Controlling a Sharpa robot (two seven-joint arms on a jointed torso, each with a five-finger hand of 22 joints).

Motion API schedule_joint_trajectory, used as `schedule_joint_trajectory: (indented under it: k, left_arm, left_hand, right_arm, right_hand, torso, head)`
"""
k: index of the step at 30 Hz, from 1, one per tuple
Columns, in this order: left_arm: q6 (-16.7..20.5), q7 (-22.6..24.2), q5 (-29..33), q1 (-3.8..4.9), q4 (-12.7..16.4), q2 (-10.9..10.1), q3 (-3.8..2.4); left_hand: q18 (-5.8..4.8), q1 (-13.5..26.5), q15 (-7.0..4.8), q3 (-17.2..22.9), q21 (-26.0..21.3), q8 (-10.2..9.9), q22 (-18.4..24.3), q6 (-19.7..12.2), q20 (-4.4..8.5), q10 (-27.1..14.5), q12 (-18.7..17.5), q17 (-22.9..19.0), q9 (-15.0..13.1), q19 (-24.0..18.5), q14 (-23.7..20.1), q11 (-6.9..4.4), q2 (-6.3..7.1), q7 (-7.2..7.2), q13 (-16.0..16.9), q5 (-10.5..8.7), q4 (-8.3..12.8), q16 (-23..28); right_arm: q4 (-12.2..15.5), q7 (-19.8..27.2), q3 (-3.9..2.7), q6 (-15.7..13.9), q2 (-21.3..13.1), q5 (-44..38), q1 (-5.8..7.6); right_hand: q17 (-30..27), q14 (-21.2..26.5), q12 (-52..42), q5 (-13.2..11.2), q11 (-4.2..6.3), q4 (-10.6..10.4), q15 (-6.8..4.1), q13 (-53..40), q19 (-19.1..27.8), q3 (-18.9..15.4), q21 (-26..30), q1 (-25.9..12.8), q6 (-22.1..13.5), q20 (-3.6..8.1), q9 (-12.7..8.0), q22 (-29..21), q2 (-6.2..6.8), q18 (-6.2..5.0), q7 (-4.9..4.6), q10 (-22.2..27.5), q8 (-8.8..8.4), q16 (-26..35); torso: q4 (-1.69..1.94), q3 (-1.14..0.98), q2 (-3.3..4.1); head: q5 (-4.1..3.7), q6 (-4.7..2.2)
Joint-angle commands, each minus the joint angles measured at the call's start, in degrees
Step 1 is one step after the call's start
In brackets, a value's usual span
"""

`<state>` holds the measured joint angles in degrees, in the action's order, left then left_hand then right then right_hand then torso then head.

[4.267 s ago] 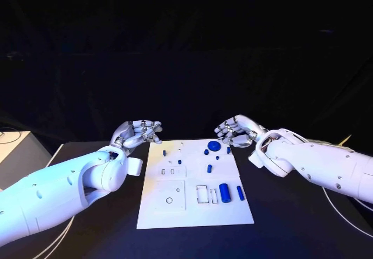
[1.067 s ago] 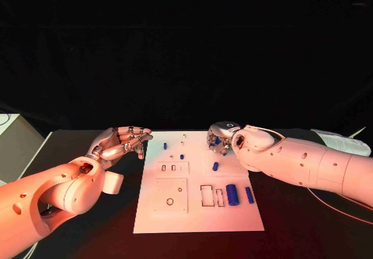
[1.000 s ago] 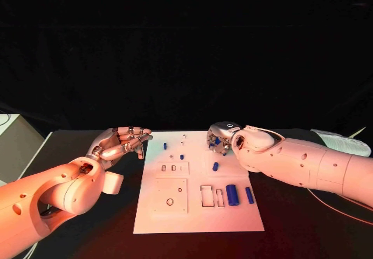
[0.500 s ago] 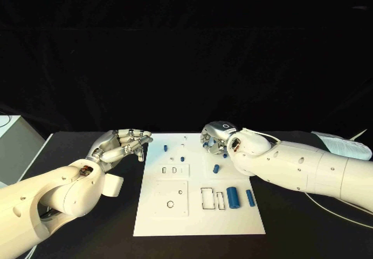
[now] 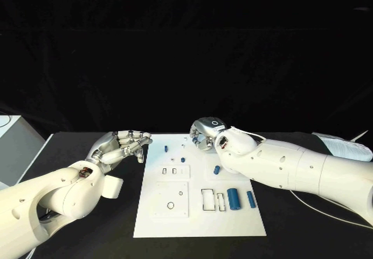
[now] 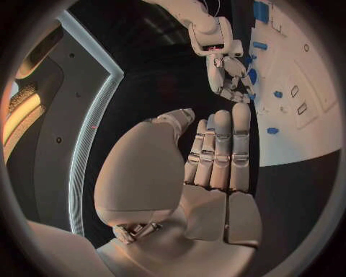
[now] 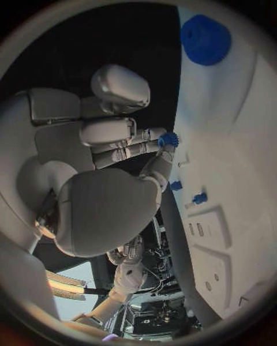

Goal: Assemble the parts on the task board

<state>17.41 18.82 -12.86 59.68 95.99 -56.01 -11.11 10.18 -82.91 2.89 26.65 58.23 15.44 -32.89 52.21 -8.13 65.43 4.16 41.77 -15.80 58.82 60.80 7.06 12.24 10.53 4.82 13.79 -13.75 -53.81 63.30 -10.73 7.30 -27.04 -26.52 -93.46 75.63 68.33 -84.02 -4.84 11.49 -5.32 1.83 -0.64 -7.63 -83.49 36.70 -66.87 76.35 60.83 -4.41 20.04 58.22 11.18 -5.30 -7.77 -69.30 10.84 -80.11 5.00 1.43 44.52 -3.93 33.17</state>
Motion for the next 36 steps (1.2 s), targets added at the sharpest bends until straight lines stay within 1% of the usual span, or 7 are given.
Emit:
schedule_joint_trajectory:
  k: [1, 2, 12, 18, 26, 28, 36]
  left_arm:
    - [-0.5, 0.5, 0.1, 0.03, 0.2, 0.2, -0.08]
    - [-0.5, 0.5, 0.1, 0.03, 0.2, 0.2, -0.09]
    - [-0.5, 0.4, 0.0, 0.05, 0.2, 0.5, -0.16]
    - [-0.4, 0.4, 0.0, 0.06, 0.4, 0.5, -0.27]
    - [-0.5, 0.3, 0.0, 0.08, 0.5, 0.7, -0.45]
    - [-0.5, 0.2, 0.0, 0.08, 0.6, 0.6, -0.52]
    - [-0.4, 0.2, 0.0, 0.08, 0.7, 0.4, -0.67]
  left_hand:
    - [0.34, 0.4, 0.0, 0.3, 0.3, -0.1, 0.0, -0.5, -0.01, -0.4, -0.3, 0.0, -0.1, -0.5, -0.5, 0.02, -0.12, -0.04, -0.1, -0.37, 0.1, -0.2]
    - [0.34, 0.4, 0.0, 0.3, 0.3, -0.1, 0.0, -0.5, -0.01, -0.4, -0.3, 0.0, -0.1, -0.5, -0.5, 0.02, -0.12, -0.04, -0.1, -0.37, 0.1, -0.2]
    - [0.34, 0.4, 0.0, 0.3, 0.3, -0.1, 0.0, -0.5, -0.01, -0.4, -0.3, 0.0, -0.1, -0.5, -0.5, 0.02, -0.12, -0.04, -0.1, -0.37, 0.1, -0.2]
    - [0.34, 0.4, 0.0, 0.3, 0.3, -0.1, 0.0, -0.5, -0.01, -0.4, -0.3, 0.0, -0.1, -0.5, -0.5, 0.02, -0.12, -0.04, -0.1, -0.37, 0.1, -0.2]
    - [0.35, 0.3, 0.02, 0.4, 0.4, -0.1, -0.1, -0.5, -0.04, -0.5, -0.3, 0.0, -0.1, -0.6, -0.5, 0.03, -0.12, -0.03, 0.0, -0.39, 0.2, -0.2]
    - [0.35, 0.3, 0.02, 0.4, 0.4, -0.1, -0.1, -0.5, -0.04, -0.5, -0.3, 0.0, -0.1, -0.6, -0.5, 0.03, -0.12, -0.03, 0.0, -0.39, 0.2, -0.2]
    - [0.35, 0.3, 0.02, 0.4, 0.4, -0.1, -0.1, -0.5, -0.04, -0.5, -0.3, 0.0, -0.1, -0.6, -0.5, 0.03, -0.12, -0.03, 0.0, -0.39, 0.2, -0.2]
  right_arm:
    - [-1.0, -1.0, -0.13, -3.0, 1.1, -1.6, 0.04]
    - [-1.1, -1.2, -0.16, -3.3, 1.3, -1.7, 0.04]
    - [-2.9, -1.2, -0.31, -4.0, 3.2, -1.8, 0.07]
    - [-4.0, -1.1, -0.32, -3.6, 3.8, -1.7, 0.1]
    - [-5.2, -1.0, -0.32, -3.0, 4.3, -1.7, 0.12]
    - [-5.4, -1.0, -0.31, -2.7, 4.4, -1.7, 0.12]
    - [-5.8, -0.8, -0.29, -1.5, 4.2, -1.7, 0.1]
  right_hand:
    - [0.1, -2.3, -0.2, 0.0, 1.51, 0.2, -0.57, -1.3, -0.1, 0.1, -0.1, 0.9, 0.2, 0.25, 0.0, 0.0, -0.17, -0.59, -0.19, -1.8, 0.28, -0.3]
    - [0.3, -2.4, -0.1, 0.0, 1.49, 0.2, -0.56, -1.3, -0.1, 0.1, -0.2, 0.9, 0.2, 0.25, 0.1, 0.2, -0.13, -0.56, -0.19, -1.7, 0.28, -0.4]
    - [0.5, -2.4, -0.1, 0.1, 1.48, 0.2, -0.55, -1.3, -0.2, 0.1, -0.3, 0.8, 0.2, 0.25, 0.1, 0.4, -0.13, -0.51, -0.2, -1.7, 0.3, -0.5]
    - [0.5, -2.4, 0.0, 0.0, 1.44, 0.2, -0.53, -1.3, -0.2, 0.1, -0.4, 0.7, 0.2, 0.25, 0.2, 0.6, -0.06, -0.49, -0.22, -1.7, 0.3, -0.6]
    - [0.6, -2.4, 0.1, 0.0, 1.42, 0.2, -0.51, -1.3, -0.2, 0.1, -0.4, 0.6, 0.2, 0.24, 0.2, 0.6, -0.01, -0.48, -0.22, -1.6, 0.29, -0.6]
    - [0.6, -2.4, 0.1, 0.0, 1.42, 0.2, -0.51, -1.3, -0.2, 0.1, -0.4, 0.6, 0.2, 0.24, 0.2, 0.6, -0.01, -0.48, -0.22, -1.6, 0.29, -0.6]
    - [0.6, -2.4, 0.2, 0.0, 1.4, 0.2, -0.48, -1.3, -0.2, 0.1, -0.4, 0.5, 0.2, 0.23, 0.2, 0.6, 0.06, -0.47, -0.24, -1.6, 0.28, -0.6]
  torso:
    - [0.4, 0.3, 0.17]
    - [0.35, 0.25, 0.15]
    - [1.38, 0.97, 0.33]
    - [1.6, 1.26, 0.42]
    - [1.56, 1.14, 0.67]
    - [1.64, 1.13, 0.7]
    - [1.84, 1.22, 0.82]
  head:
    - [0.06, -0.03]
    - [0.1, -0.01]
    - [-0.21, -0.1]
    - [-0.35, -0.12]
    - [-0.12, -0.36]
    - [-0.04, -0.09]
    - [0.01, 0.07]
